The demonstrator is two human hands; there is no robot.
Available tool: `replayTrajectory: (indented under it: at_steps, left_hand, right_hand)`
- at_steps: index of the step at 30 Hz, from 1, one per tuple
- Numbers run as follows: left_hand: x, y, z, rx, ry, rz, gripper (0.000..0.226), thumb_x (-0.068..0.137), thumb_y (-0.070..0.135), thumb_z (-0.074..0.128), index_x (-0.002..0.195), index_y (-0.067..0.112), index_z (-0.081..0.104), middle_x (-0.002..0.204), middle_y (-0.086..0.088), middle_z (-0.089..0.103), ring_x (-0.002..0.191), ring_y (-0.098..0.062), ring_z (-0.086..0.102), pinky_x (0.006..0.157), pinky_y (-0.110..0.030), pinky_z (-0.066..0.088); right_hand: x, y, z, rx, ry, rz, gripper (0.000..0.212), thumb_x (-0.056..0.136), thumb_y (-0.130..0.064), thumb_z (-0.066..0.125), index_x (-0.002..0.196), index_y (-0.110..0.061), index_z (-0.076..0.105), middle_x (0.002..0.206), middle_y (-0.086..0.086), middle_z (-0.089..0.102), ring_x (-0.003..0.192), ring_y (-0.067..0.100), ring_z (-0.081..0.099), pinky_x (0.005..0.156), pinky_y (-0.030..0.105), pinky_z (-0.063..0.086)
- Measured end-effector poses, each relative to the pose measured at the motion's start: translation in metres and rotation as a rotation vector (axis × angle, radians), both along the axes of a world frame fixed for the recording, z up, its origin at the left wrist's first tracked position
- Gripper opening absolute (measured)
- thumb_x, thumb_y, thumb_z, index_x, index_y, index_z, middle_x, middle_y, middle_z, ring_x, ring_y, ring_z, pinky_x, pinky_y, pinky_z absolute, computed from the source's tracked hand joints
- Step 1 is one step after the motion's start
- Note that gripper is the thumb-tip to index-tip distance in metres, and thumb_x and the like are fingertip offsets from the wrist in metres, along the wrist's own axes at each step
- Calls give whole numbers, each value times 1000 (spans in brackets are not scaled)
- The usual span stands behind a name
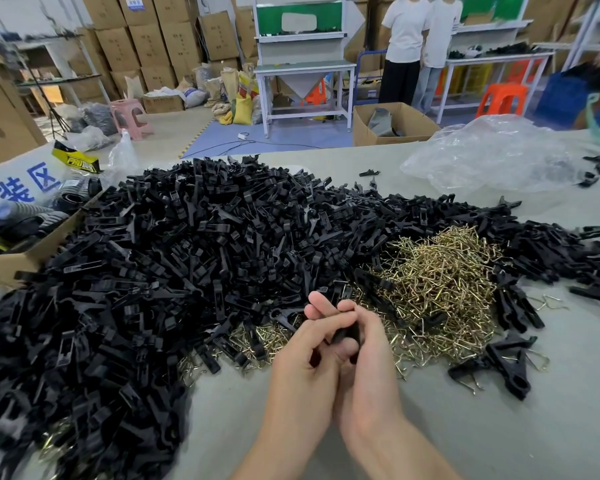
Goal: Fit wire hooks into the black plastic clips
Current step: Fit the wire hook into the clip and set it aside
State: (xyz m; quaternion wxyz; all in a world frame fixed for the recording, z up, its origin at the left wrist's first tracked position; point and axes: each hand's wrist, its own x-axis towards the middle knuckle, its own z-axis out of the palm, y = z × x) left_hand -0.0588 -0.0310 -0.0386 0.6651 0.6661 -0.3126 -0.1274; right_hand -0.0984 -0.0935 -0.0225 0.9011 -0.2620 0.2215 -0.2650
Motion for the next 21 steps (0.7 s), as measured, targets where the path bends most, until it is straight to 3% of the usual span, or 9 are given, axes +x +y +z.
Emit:
replayTrajectory:
  at_steps: [4,6,8,10,12,15,19,21]
  left_hand:
    - [10,4,12,-125,203,34,26,85,28,64,106,40,75,89,1,75,74,-8,66,65,-20,52]
    - [15,8,15,-193,324,42,27,85,33,63,109,33,75,89,-4,74,71,-12,62,60,-25,50]
    - [16,10,18,-211,390,31,29,85,35,63,111,30,75,87,-3,73,68,-12,58,55,-25,47]
    - [15,11,19,-208,389,48,28,84,36,62,108,30,75,83,0,71,65,-10,57,51,-22,46]
    - [14,12,19,-189,307,94,22,87,37,60,104,32,74,87,2,74,65,-11,61,52,-21,50]
    - [11,13,16,-64,48,152,21,98,48,52,107,40,69,101,12,73,84,-5,67,70,-15,51]
    - [9,12,10,121,-258,229,31,91,47,60,121,41,59,108,19,58,93,-8,62,70,-10,46]
    - [10,14,8,126,-273,265,34,88,57,63,119,45,56,108,23,58,92,-9,61,71,-10,45]
  right_hand:
    - [-2,-12,1,-211,-56,109,35,91,-37,52,118,-17,61,123,5,72,107,25,69,104,52,44]
    - [1,-13,0,-381,-52,115,32,92,-35,55,119,-24,68,124,3,72,97,31,65,82,46,51]
    - [3,-13,0,-511,-11,104,29,90,-39,60,116,-35,71,115,-4,74,84,25,58,61,33,49]
    - [3,-14,0,-572,16,100,32,88,-42,64,119,-39,71,97,-6,74,77,17,59,58,29,51]
    - [3,-18,-3,-601,29,70,32,88,-38,64,118,-38,72,100,0,75,84,18,65,74,33,58]
    - [4,-24,-5,-602,31,24,30,86,-33,64,114,-36,75,113,5,74,106,28,70,96,42,55]
    - [0,-30,0,-657,48,25,28,87,-33,62,111,-36,76,112,3,74,108,24,70,90,34,57]
    - [-4,-32,3,-749,68,36,26,94,-30,60,113,-38,74,111,-2,75,107,18,70,90,27,56]
